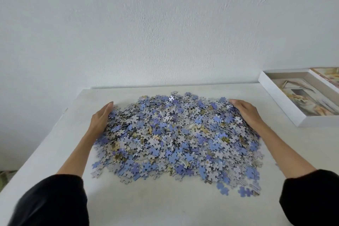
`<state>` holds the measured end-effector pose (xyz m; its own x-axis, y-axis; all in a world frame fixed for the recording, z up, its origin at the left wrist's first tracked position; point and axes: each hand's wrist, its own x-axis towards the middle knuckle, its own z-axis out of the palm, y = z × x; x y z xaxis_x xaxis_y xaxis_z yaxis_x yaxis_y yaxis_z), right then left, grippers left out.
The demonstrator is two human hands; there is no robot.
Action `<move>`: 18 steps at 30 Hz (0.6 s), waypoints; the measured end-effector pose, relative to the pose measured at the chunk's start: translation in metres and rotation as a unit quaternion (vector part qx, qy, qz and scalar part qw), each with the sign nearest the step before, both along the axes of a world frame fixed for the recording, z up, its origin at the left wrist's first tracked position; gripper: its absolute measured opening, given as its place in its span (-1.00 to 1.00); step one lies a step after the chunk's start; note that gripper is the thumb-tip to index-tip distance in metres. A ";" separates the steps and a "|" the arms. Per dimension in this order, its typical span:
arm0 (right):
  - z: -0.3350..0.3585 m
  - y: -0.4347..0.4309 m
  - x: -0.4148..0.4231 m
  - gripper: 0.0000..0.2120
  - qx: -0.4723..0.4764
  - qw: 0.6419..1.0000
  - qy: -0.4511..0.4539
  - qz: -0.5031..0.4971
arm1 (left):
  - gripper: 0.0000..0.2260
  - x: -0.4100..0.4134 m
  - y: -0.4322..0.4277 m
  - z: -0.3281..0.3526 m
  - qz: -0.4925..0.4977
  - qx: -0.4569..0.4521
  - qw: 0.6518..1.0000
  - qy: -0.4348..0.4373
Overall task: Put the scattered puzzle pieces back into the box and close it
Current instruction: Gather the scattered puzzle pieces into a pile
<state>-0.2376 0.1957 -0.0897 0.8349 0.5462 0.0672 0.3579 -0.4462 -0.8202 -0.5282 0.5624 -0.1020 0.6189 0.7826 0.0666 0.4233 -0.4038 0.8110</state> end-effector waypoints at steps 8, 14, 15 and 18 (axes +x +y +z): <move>0.011 0.007 0.018 -0.80 0.047 0.997 -0.055 -0.037 | -0.67 0.015 0.005 0.003 -0.046 -0.020 0.994 -0.097; 0.020 0.041 0.042 -0.69 -0.006 0.999 0.024 0.044 | -0.59 0.032 0.029 0.003 -0.039 -0.027 0.998 -0.029; 0.017 0.046 0.042 -0.67 -0.021 0.998 0.034 0.057 | -0.58 0.035 0.028 0.002 -0.044 -0.032 0.998 -0.020; 0.012 0.062 0.035 -0.64 -0.030 0.994 0.044 0.092 | -0.42 0.044 0.017 0.004 -0.086 -0.033 0.996 -0.018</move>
